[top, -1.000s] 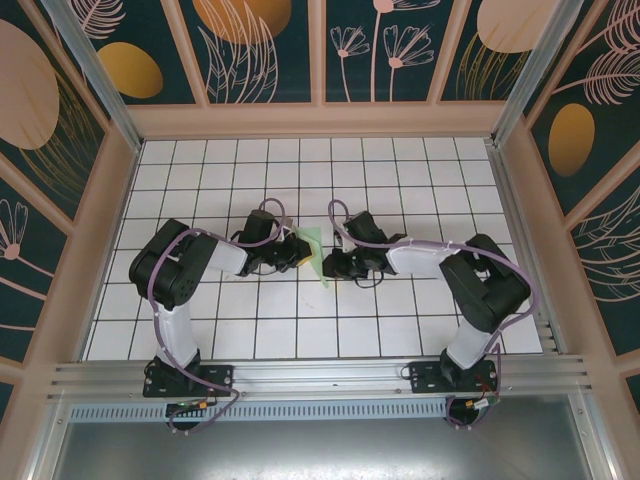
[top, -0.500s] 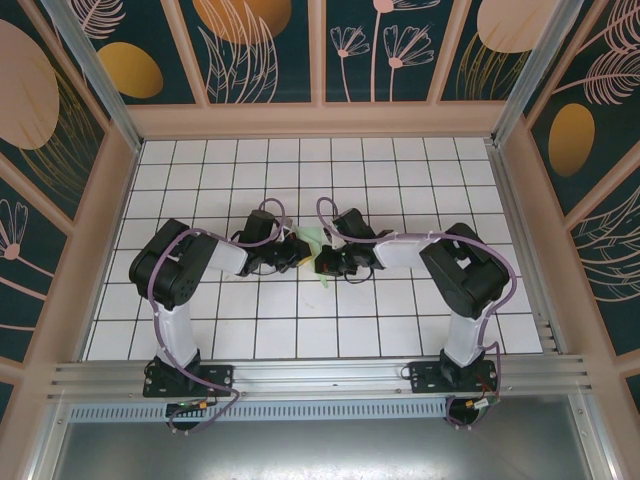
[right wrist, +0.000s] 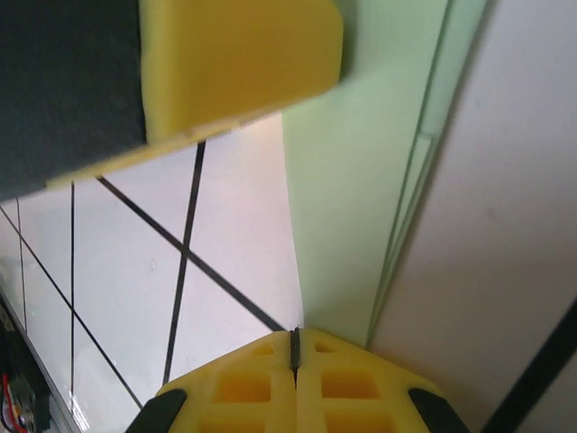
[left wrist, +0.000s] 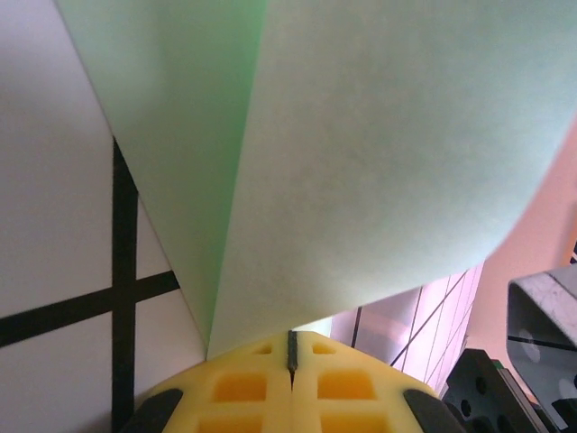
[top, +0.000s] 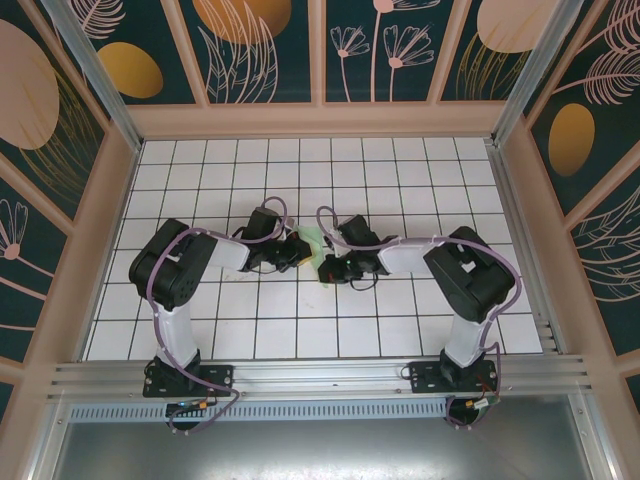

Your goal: Fold a paper plane with a square sheet of paper (pick it up from the middle)

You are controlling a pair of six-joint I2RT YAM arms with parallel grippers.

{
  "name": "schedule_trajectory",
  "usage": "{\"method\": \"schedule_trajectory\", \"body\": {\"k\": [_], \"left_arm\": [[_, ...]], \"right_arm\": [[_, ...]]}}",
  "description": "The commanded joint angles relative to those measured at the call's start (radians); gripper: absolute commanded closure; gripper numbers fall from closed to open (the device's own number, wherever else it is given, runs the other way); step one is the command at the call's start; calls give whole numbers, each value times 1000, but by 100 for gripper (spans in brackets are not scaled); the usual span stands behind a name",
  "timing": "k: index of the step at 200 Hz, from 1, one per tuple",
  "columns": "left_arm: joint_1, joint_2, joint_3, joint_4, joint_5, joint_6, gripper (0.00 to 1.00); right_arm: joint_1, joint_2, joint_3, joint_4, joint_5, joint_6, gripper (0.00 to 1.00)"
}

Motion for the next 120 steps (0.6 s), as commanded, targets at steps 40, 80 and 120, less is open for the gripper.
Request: {"method": "schedule_trajectory", "body": {"k": [40,80,120], "left_arm": [[10,81,-25,-158,-239,64,100],[9,77,-22,-139,-205,61,100],[9,45,-11,-127,-162,67,100]], "right_arm": [[9,-83,-122,-177,-31,-58,100],[6,-180,-81,-178,49,-41,99],[6,-158,-5,-13,100,73,99]]}}
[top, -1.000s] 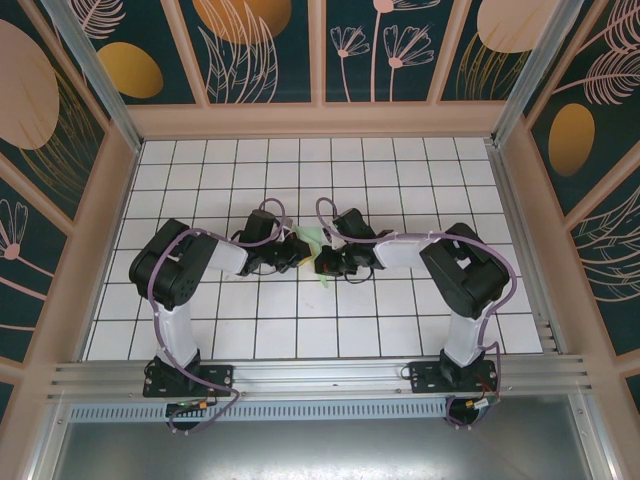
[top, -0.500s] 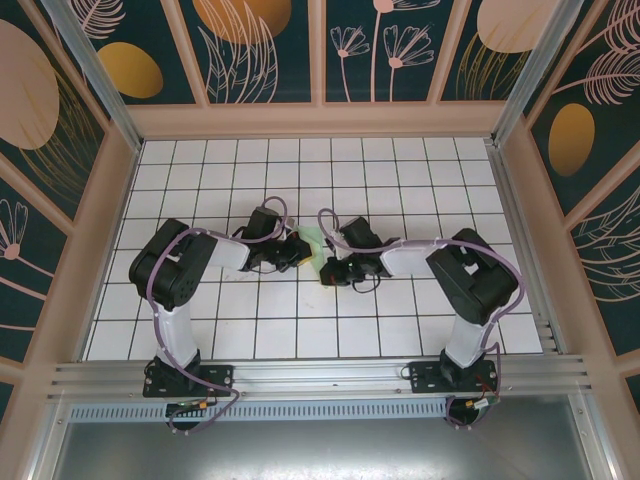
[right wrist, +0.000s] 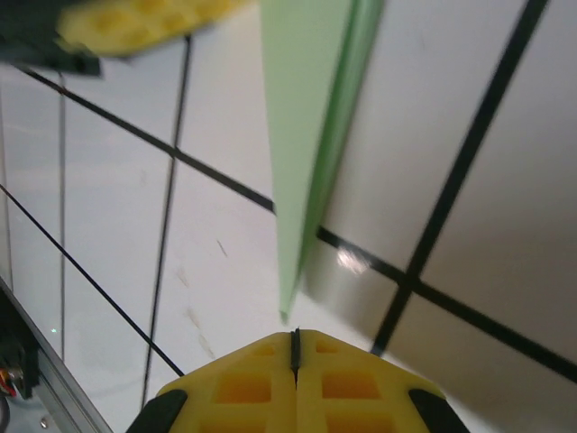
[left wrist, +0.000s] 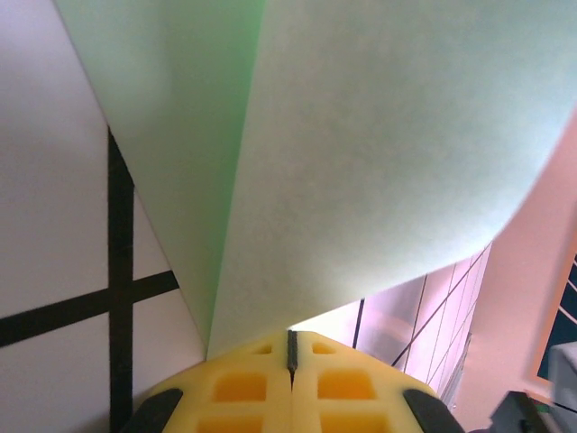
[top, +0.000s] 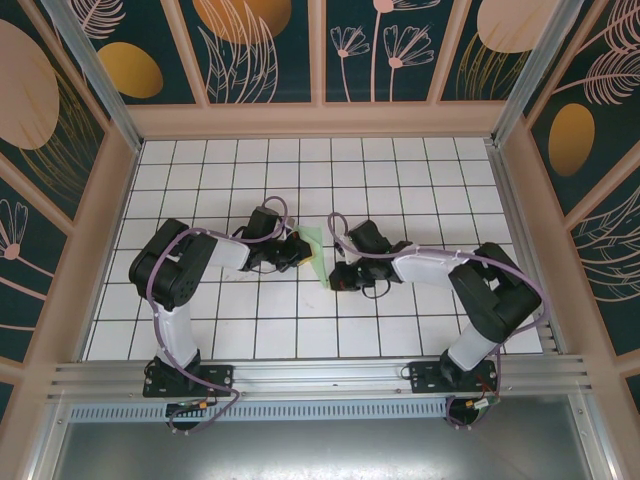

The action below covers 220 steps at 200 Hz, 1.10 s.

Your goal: Fold a paper plane with a square sheet of paper (pick it up from the middle)

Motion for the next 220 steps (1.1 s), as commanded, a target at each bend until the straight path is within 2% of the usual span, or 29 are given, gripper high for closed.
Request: {"method": "schedule_trajectory", "body": {"k": [1,67,95,115,133,163,190,220], "left_arm": [[10,48,-13,-116,-163,54,100],[10,4,40,-96,-77,78,100],[10,-10,79,-95,-39,120,94],[10,-31,106,-125,-45,193,87],[10,-59,119,-160,-97,282,80],[10,-80,127,-202,-160,416,75],[11,-72,124,-186,-155,495,72],[10,-62,116,-141,-93,530,72]], "right_arm": [[5,11,66,98,46,75,99],[5,171,145,140,67,114,100],[5,213,157,122,73,99,99],[4,237,164,85,101,86,100],[2,245,163,60,121,70,100],[-6,251,165,22,124,41,100],[-7,255,169,-20,105,-5,100],[-13,246,162,-88,88,-88,100]]}}
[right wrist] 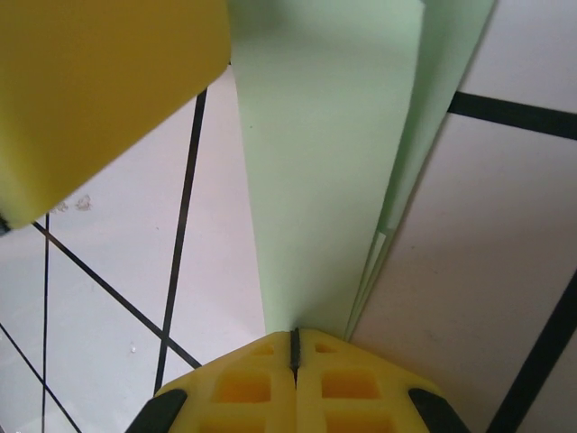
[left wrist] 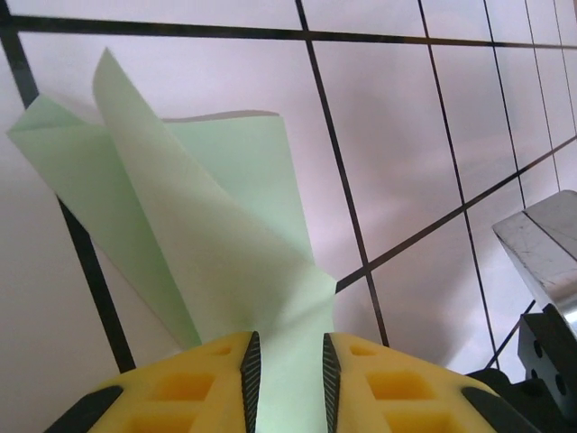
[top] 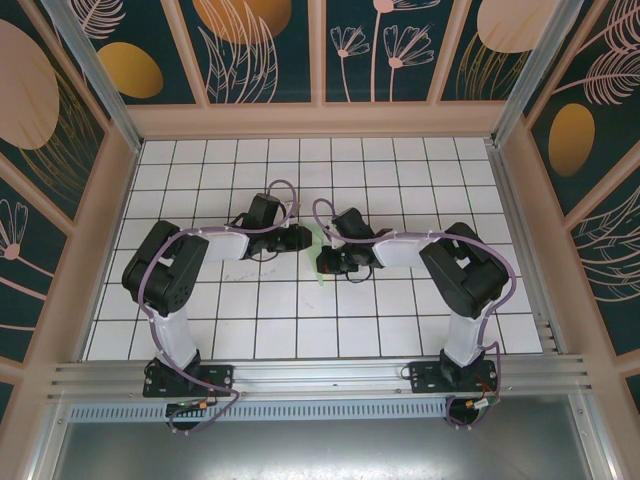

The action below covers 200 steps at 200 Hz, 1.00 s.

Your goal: Fold a paper plane with a square sheet of paper (pick it up from the middle)

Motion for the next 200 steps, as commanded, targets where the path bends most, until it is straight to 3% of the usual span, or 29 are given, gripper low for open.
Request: {"method": "schedule_trajectory", "body": {"k": [1,68,166,200], "left_arm": [[7,-3,5,26,42,85,72],[8,32,-18,87,63,92,72],[8,112,21,91,19,95,74],[9,118,24,53,2,100,80]], "right_arm": [[-11,28,-10,-161,20,-97,100],[-30,-39,-55,-207,-31,-179,99],[-38,-35,-75,-213,-29,-174,99],[-44,-81,-58,-191,-10,-134,99]]}}
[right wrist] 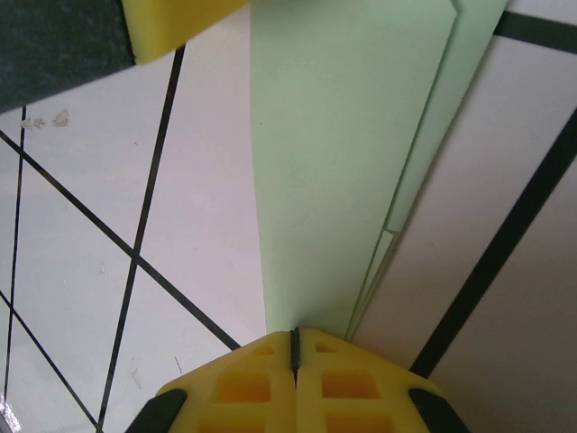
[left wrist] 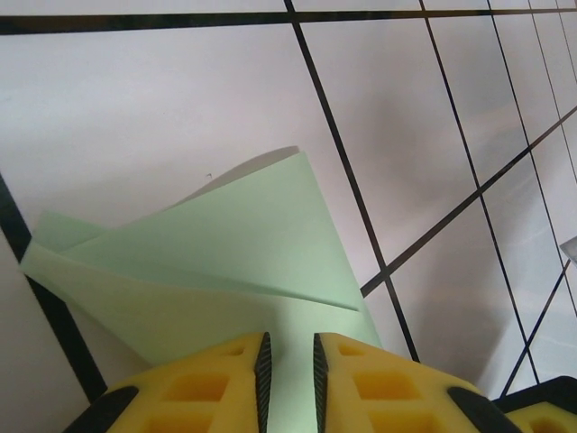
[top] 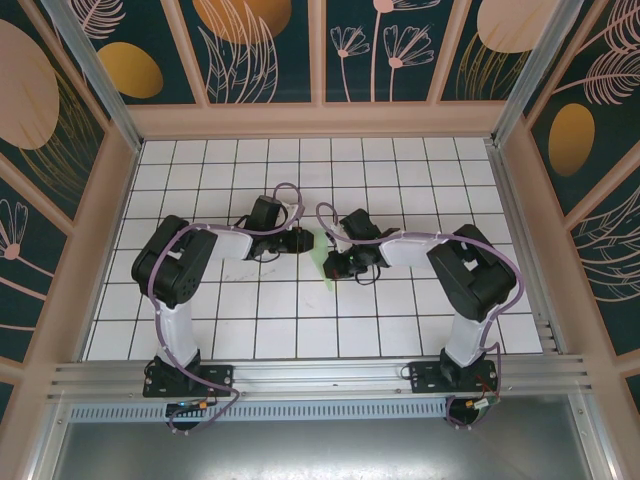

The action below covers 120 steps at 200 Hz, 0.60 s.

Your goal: Fold a paper plane with a square sheet of paper (pick it up from the middle)

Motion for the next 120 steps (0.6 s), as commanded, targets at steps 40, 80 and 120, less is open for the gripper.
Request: {"method": "schedule_trajectory", "body": {"k": [40,80,120], "left_arm": [[6,35,15,-47,-32,21,86],[5,33,26,-33,-9,-1,87],[6,26,33,-34,-2,14,87]], "right_arm": [[-2,-94,8,100,-27,233,100],[19,-23,31,198,16,332,100],[12,48,42,168,55,326,100]]}}
